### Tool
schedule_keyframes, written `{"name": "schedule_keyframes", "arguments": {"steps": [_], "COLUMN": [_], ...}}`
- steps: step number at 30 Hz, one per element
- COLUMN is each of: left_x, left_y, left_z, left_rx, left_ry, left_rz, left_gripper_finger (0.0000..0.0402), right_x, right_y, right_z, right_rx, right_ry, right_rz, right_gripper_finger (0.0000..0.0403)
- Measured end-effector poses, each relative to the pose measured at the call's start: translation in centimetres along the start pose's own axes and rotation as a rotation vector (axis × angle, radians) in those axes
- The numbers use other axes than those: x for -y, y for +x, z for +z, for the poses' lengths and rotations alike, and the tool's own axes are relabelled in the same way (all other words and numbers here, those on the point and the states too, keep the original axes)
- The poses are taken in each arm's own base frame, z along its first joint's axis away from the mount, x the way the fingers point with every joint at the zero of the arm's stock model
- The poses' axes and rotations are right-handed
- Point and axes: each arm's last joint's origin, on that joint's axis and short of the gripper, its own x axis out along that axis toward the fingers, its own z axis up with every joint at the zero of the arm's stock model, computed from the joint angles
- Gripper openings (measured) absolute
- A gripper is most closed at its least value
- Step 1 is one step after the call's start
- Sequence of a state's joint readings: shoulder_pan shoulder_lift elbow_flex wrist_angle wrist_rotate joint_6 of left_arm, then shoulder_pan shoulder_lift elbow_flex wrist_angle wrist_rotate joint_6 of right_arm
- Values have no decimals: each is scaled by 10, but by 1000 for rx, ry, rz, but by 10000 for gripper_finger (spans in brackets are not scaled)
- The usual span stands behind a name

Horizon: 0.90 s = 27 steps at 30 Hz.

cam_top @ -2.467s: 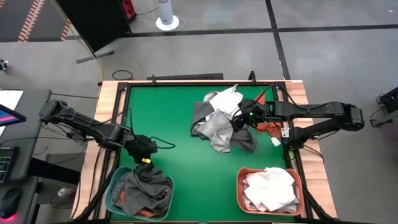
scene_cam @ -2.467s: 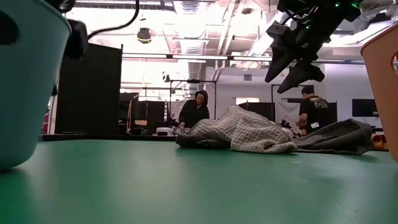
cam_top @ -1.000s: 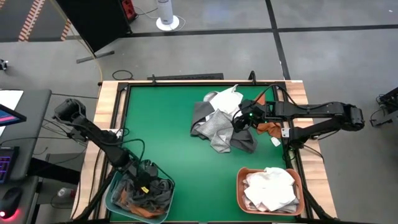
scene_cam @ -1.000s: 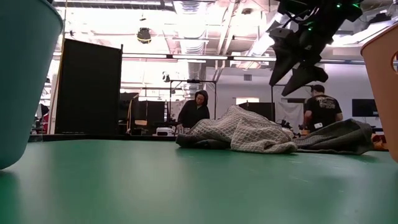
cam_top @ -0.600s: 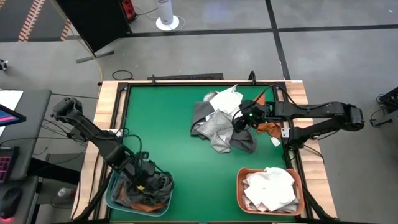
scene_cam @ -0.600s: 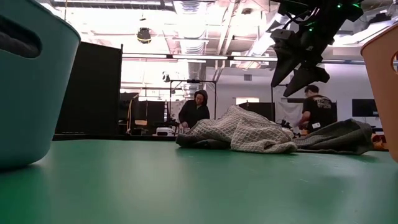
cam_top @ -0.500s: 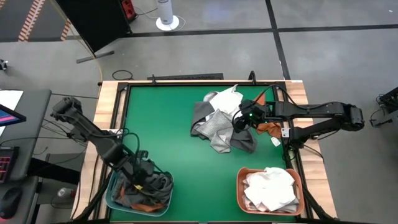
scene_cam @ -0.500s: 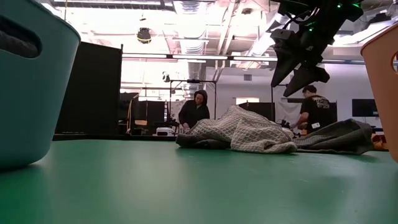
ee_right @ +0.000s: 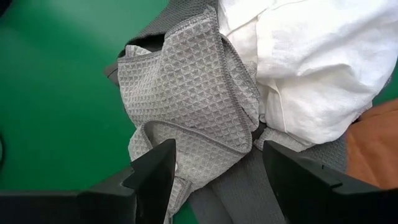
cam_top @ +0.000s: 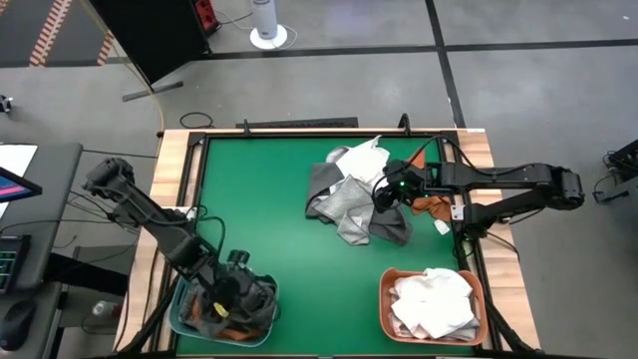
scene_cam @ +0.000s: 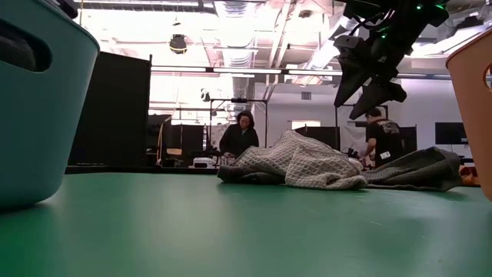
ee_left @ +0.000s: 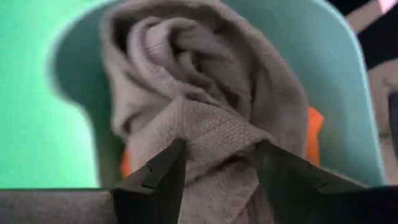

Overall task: Sort towels by color in basket
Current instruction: Put the left gray towel into the green bin

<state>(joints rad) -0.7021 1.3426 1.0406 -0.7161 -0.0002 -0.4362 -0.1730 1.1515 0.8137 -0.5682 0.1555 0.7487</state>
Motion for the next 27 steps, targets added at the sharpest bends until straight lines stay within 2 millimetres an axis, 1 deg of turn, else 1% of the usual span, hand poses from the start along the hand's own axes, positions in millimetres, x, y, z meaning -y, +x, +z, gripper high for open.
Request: {"name": "schedule_keyframes", "arguments": {"steps": [6,11,13,15,17,20,23,27], "left_x": [4,-6,-8,-10,-12,-14,-14,-10], "left_y": [46,87,97,101,100,84,57,19], "left_z": [5,3,1,-1,-1,1,6,12], "left_rx": [-79,-185,-191,-185,-186,-177,-151,-59], "left_ry": [36,-52,-79,-105,-135,-161,-169,-174], "left_rz": [-23,-2,-11,-8,9,17,26,-5], "left_gripper_finger": [180,180,180,180,180,180,180,180], "right_x": [0,0,0,0,0,0,0,0], "right_y": [0,0,0,0,0,0,0,0], "right_z": [0,0,0,0,0,0,0,0], "right_rx": [0,0,0,0,0,0,0,0], "right_ry": [0,-13,-13,-14,-16,-20,-25,-25], "right_rz": [0,0,0,0,0,0,0,0], "right_gripper_finger": [269,269,269,269,269,269,269,269]}}
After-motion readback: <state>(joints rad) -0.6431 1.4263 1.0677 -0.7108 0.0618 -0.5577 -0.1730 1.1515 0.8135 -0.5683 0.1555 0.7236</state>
